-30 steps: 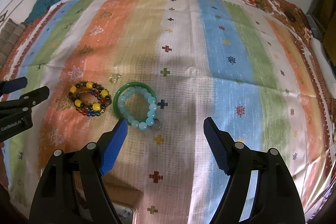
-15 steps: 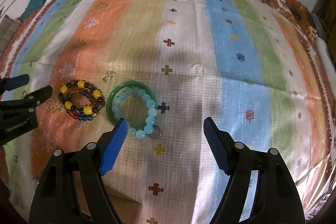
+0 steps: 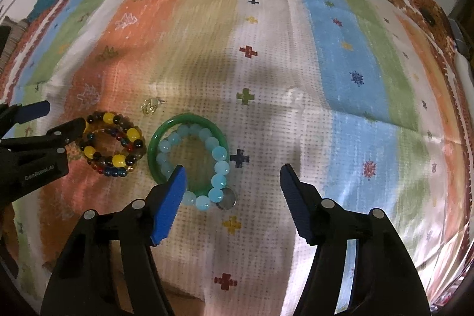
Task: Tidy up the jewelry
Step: 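Close the left gripper on the yellow-black bracelet while the right gripper closes on the pale blue bracelet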
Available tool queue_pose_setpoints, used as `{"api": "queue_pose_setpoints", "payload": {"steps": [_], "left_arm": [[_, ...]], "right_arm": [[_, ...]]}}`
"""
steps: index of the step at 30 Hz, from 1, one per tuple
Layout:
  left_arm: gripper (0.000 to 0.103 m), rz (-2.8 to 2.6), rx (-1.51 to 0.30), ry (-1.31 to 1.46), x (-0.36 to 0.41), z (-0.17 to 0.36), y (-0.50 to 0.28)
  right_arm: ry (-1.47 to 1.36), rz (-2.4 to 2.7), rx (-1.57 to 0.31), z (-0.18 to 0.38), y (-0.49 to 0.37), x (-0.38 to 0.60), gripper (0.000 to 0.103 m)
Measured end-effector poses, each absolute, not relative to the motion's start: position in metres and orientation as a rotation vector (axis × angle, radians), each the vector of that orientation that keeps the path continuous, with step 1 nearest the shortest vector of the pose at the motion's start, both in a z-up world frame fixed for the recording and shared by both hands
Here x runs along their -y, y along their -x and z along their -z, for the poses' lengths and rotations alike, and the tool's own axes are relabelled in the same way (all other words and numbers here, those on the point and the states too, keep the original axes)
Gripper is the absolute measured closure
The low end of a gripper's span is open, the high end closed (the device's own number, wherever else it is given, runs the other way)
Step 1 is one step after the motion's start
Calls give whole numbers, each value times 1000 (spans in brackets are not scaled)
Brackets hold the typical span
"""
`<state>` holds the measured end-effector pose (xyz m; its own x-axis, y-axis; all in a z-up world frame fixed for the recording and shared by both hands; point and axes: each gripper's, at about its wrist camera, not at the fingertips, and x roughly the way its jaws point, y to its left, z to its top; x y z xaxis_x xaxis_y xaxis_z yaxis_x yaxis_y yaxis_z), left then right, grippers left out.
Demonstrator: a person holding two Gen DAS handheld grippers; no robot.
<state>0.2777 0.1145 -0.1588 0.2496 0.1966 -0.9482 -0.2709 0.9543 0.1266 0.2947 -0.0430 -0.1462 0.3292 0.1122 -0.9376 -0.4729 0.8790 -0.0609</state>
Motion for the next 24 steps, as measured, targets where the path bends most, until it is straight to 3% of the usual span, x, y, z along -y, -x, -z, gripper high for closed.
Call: {"api": "queue_pose_setpoints", "payload": {"steps": [10, 13, 17, 19, 24], "left_arm": [[32, -313, -1327, 88, -124, 180, -282], [43, -287, -1326, 94, -121, 180, -282], [74, -265, -1333, 73, -114, 180, -282], [89, -263, -1341, 64, -112, 180, -281], [92, -276, -1336, 51, -107, 170, -281]], "right_arm": [[357, -402, -1208, 158, -301, 41, 68], [360, -411, -1214, 162, -302, 40, 78], [355, -429, -1209, 162, -300, 41, 89], [362, -428, -1201, 160, -298, 40, 90], [365, -441, -1165, 153, -294, 40, 91]]}}
